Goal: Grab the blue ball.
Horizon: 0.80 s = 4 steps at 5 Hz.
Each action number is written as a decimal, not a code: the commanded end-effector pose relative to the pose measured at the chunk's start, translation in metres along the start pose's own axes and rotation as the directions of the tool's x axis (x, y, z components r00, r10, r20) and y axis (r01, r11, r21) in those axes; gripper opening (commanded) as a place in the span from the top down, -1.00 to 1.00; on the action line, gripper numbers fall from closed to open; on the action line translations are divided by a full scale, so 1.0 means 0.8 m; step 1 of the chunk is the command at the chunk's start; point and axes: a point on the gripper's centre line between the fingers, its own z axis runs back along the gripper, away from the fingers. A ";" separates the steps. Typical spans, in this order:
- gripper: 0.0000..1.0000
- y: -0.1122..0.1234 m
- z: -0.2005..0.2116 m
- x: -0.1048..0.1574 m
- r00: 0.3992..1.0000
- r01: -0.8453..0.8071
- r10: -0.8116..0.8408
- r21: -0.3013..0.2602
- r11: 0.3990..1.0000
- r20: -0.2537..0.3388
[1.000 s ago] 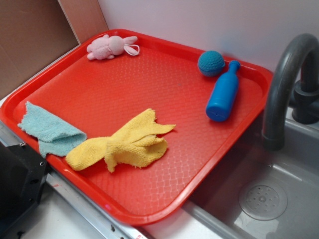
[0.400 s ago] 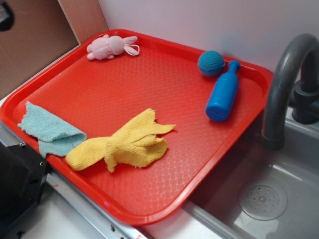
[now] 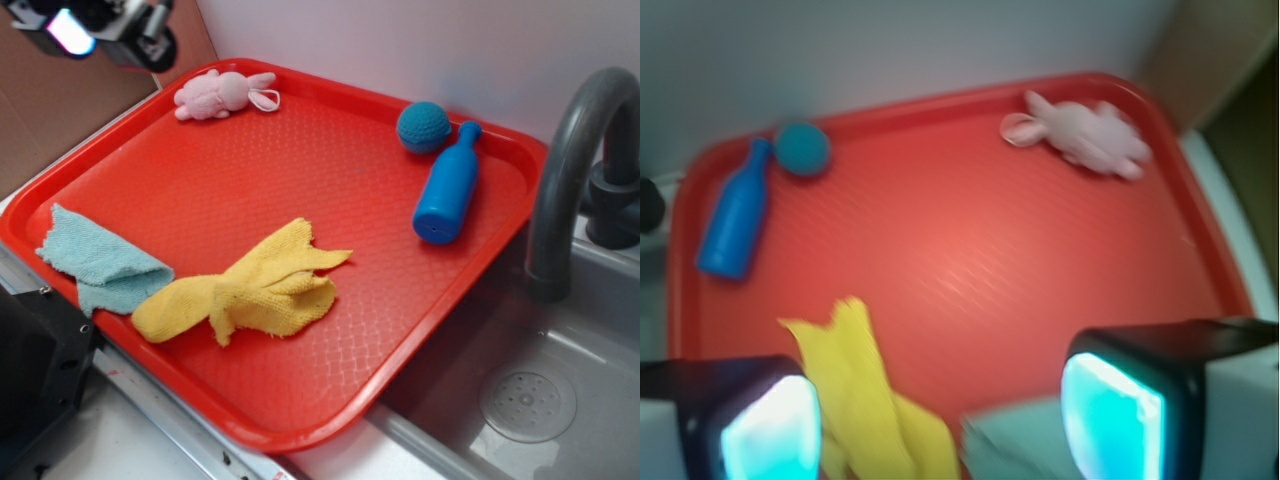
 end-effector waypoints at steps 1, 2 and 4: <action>-1.00 -0.029 -0.071 0.078 0.998 0.010 -0.009 -0.021 1.000 0.056; -1.00 -0.037 -0.106 0.104 0.998 -0.034 0.036 -0.030 0.999 0.043; -1.00 -0.062 -0.159 0.152 0.995 -0.075 0.077 -0.023 0.997 0.071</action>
